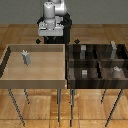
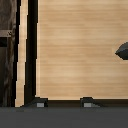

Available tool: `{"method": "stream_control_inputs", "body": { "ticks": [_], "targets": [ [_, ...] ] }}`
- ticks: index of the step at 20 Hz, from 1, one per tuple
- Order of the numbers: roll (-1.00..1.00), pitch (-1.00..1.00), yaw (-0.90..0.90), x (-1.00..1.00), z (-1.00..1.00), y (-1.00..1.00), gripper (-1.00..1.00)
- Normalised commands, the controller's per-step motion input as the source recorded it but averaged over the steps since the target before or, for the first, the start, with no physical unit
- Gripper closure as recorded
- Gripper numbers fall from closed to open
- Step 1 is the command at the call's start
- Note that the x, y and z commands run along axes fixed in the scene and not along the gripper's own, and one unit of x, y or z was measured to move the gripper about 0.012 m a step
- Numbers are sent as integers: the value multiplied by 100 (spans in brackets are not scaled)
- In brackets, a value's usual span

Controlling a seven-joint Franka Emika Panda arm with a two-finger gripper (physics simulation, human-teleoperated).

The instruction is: Place the milk carton into the appropriate compartment.

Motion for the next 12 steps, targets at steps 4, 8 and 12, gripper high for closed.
{"method": "stream_control_inputs", "body": {
  "ticks": [4, 8, 12],
  "targets": [
    [0, 0, 0, 0, 0, 0, -100],
    [0, 0, 0, 0, 0, 0, -100],
    [0, 0, 0, 0, 0, -25, -100]
  ]
}}
